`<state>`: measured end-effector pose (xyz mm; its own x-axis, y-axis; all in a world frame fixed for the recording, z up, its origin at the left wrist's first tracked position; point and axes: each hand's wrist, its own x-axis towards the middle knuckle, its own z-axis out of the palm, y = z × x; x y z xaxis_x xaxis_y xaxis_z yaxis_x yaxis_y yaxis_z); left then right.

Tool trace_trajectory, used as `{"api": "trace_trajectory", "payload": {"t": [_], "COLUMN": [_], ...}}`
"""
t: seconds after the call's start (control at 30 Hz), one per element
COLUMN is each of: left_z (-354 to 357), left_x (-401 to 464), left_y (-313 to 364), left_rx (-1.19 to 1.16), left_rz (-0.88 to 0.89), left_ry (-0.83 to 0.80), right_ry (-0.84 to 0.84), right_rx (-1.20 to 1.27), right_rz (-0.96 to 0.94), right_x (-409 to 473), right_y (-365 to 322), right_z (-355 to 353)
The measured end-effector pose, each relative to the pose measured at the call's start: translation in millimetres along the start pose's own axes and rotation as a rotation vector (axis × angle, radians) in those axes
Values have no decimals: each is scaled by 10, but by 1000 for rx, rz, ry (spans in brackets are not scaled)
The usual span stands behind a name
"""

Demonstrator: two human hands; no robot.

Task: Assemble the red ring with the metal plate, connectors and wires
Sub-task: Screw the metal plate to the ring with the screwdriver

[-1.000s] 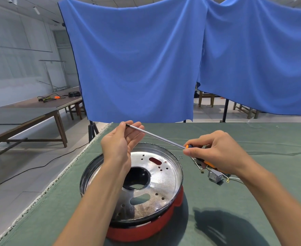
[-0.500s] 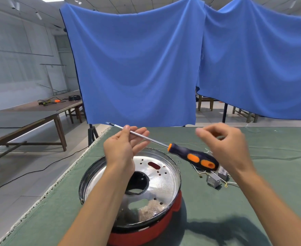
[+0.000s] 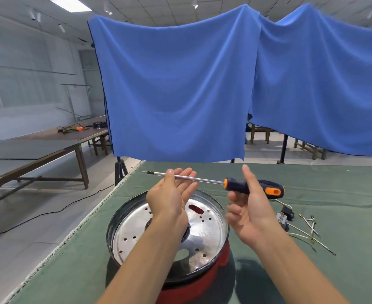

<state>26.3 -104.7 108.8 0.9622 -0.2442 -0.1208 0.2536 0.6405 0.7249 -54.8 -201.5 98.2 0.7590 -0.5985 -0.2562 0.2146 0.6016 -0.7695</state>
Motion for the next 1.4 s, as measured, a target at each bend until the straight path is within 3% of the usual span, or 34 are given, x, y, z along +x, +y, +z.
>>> {"api": "trace_trajectory", "payload": {"t": [0.27,0.33,0.47,0.53,0.73,0.83,0.97,1.1,1.23,1.4], "left_z": [-417,-591,-1015,-1238,-1630,-1652,-1612,-1583,-1475,-1365], "left_x": [-107,-47,245,426,690,727,743,677,514,387], "left_y": [376,582,803,800,445,331,272,294,331,345], "left_rx": [331,477,876,951,800,833,969,984,781,772], "left_rz": [-13,95,420,407,27,31,143,141,-57,-165], "left_ry": [-206,-157,88,154,26,-58,-68,-90,-159,-311], "right_ry": [77,90,106,121,81,41,8,29,59,81], "right_rx": [141,118,52,-11,-63,-119,-161,-157,-157,-142], "right_rz": [-78,-115,-154,-179,-262,-283,-300,-291,-285,-288], "right_x": [17,24,46,65,140,192,268,316,350,368], "right_y": [59,83,144,177,259,265,244,215,190,171], "right_z": [58,102,210,244,297,321,339,314,278,234]}}
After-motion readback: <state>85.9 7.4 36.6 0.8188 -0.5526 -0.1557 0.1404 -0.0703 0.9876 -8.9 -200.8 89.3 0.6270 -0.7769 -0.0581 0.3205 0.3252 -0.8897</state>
